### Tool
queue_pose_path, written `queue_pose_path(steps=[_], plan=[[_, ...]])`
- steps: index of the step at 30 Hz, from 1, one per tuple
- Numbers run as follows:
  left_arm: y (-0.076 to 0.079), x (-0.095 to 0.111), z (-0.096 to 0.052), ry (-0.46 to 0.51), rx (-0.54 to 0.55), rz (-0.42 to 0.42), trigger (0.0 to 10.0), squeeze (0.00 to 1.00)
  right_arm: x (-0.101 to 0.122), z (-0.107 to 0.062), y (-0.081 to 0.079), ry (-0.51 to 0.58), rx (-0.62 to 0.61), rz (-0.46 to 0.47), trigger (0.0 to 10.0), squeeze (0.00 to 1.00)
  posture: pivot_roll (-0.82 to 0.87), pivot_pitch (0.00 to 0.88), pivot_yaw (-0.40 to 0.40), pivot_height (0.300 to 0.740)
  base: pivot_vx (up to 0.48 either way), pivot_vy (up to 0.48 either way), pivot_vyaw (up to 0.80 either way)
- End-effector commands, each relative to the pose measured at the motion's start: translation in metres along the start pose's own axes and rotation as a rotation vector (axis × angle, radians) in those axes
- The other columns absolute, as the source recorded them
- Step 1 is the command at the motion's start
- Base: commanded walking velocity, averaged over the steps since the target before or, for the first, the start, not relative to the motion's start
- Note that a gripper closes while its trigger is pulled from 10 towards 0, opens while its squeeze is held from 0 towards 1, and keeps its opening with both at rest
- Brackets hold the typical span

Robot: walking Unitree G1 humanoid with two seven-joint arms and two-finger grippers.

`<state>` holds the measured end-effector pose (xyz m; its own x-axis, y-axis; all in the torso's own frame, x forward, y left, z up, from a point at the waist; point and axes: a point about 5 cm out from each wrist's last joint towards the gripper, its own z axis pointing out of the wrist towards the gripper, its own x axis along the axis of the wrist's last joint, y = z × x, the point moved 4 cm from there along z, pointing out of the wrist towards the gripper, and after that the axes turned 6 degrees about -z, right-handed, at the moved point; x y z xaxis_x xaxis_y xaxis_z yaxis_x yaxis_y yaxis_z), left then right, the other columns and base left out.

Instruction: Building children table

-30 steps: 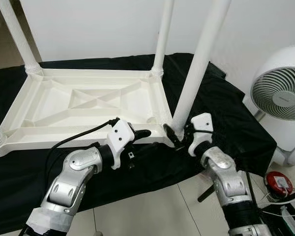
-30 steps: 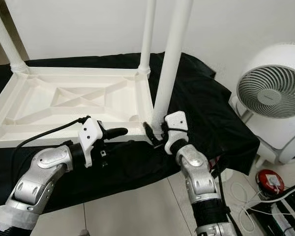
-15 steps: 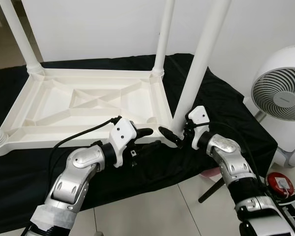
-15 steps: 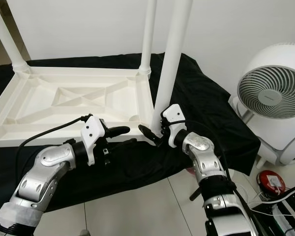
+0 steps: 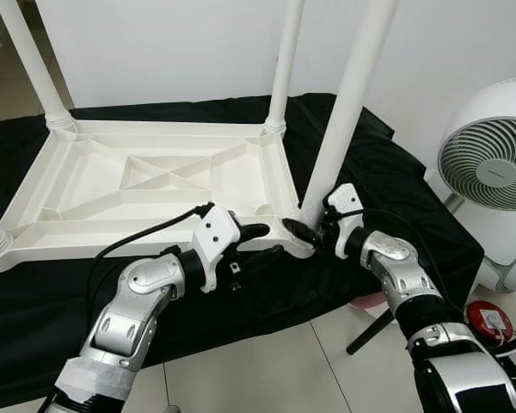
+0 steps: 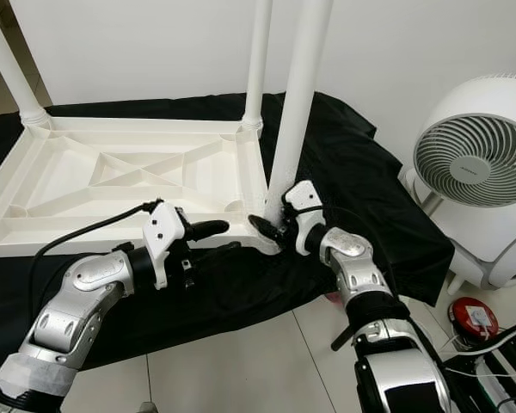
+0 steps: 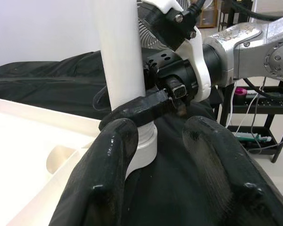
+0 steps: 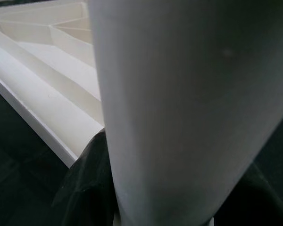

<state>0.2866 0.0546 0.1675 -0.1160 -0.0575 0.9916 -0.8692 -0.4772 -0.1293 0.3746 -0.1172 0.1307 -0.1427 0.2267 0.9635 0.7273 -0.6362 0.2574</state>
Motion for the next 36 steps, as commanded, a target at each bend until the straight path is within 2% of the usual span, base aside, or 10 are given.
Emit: queue_pose_path(steps=[1, 6, 7, 13, 15, 17, 20, 27, 29, 36], plan=[[-0.006, 0.002, 0.000, 0.011, 0.060, 0.005, 10.0, 0.00, -0.002, 0.000, -0.005, 0.003, 0.029, -0.019, 0.0, 0.00, -0.01, 0.000, -0.059, 0.740, 0.000, 0.000, 0.00], [-0.004, 0.002, 0.000, 0.014, 0.059, -0.001, 10.0, 0.00, -0.003, -0.004, -0.005, 0.014, 0.014, -0.016, 0.0, 0.00, -0.02, 0.000, -0.058, 0.740, 0.000, 0.000, 0.00], [-0.003, 0.002, 0.000, 0.015, 0.058, -0.003, 10.0, 0.00, -0.001, -0.006, -0.002, 0.019, -0.016, -0.012, 10.0, 0.00, -0.02, 0.000, -0.058, 0.740, 0.000, 0.000, 0.00], [-0.003, 0.000, 0.000, 0.012, 0.057, -0.009, 10.0, 0.00, 0.002, -0.010, 0.013, -0.016, -0.213, 0.004, 10.0, 0.00, -0.03, 0.000, -0.065, 0.740, 0.000, 0.000, 0.00], [-0.002, 0.000, 0.000, 0.012, 0.057, -0.009, 10.0, 0.00, 0.001, -0.010, 0.015, -0.025, -0.242, 0.016, 10.0, 0.00, -0.03, 0.000, -0.065, 0.740, 0.000, 0.000, 0.00], [-0.002, 0.000, 0.000, 0.013, 0.056, -0.010, 10.0, 0.00, 0.002, -0.011, 0.012, -0.033, -0.279, 0.025, 10.0, 0.00, -0.03, 0.000, -0.066, 0.740, 0.000, 0.000, 0.00], [-0.002, 0.000, 0.000, 0.016, 0.057, -0.014, 10.0, 0.00, 0.000, -0.012, 0.005, -0.059, -0.440, 0.094, 10.0, 0.00, -0.03, 0.000, -0.070, 0.740, 0.000, 0.000, 0.00], [-0.001, 0.001, 0.000, 0.020, 0.057, -0.016, 10.0, 0.00, 0.001, -0.017, -0.002, -0.059, -0.601, 0.105, 10.0, 0.00, -0.03, 0.000, -0.075, 0.740, 0.000, 0.000, 0.00], [-0.001, 0.001, 0.001, 0.021, 0.055, -0.017, 10.0, 0.00, 0.006, -0.021, -0.011, -0.062, -0.744, 0.128, 10.0, 0.00, -0.04, 0.000, -0.071, 0.740, 0.000, 0.000, 0.00], [-0.001, 0.001, 0.001, 0.021, 0.051, -0.017, 10.0, 0.00, 0.014, -0.015, -0.025, -0.045, -0.758, 0.159, 10.0, 0.00, -0.04, 0.000, -0.067, 0.740, 0.000, 0.000, 0.00]])
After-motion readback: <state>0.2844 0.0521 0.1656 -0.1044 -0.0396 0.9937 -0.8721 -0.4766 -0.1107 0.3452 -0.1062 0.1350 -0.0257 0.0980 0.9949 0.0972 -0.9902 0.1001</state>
